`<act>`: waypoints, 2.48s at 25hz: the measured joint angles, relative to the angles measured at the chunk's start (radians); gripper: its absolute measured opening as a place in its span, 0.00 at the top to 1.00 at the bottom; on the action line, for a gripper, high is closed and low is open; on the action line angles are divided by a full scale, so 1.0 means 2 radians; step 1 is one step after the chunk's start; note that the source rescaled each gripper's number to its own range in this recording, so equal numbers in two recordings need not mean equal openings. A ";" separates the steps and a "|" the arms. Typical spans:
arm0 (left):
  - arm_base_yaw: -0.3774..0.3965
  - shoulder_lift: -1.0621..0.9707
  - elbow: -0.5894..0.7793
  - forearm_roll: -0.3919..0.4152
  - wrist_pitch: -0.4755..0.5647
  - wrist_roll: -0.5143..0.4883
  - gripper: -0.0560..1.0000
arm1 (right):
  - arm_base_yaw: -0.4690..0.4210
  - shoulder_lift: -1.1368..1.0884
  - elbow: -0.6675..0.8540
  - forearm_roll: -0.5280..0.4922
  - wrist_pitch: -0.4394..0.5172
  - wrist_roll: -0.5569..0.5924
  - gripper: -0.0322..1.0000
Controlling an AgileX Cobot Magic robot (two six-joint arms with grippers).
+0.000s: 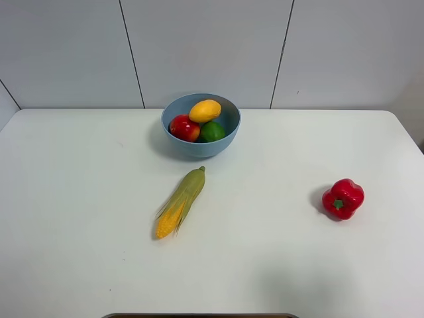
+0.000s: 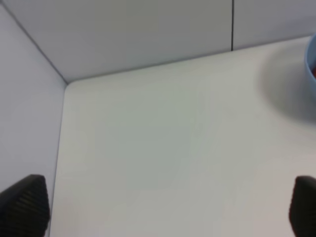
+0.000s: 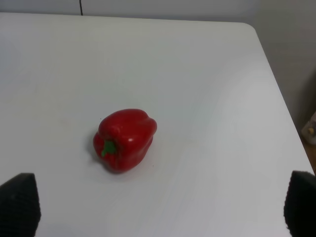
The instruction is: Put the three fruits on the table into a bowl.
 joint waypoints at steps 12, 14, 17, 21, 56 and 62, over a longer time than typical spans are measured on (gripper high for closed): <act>0.000 -0.190 0.156 -0.001 0.021 -0.048 0.01 | 0.000 0.000 0.000 0.000 0.000 0.000 0.00; 0.000 -0.216 0.180 -0.011 0.021 -0.058 0.01 | 0.000 0.000 0.000 0.000 0.000 0.000 0.00; 0.000 -0.250 0.219 -0.019 0.021 -0.077 0.01 | 0.000 0.000 0.000 0.000 0.000 0.000 0.00; 0.000 -0.294 0.269 -0.021 0.017 -0.096 0.00 | 0.000 0.000 0.000 0.000 0.000 0.000 0.00; 0.033 -0.389 0.384 -0.023 0.006 -0.112 0.00 | 0.000 0.000 0.000 0.000 0.000 0.000 0.00; 0.039 -0.389 0.384 -0.023 0.006 -0.112 0.00 | 0.000 0.000 0.000 0.000 0.000 0.000 0.00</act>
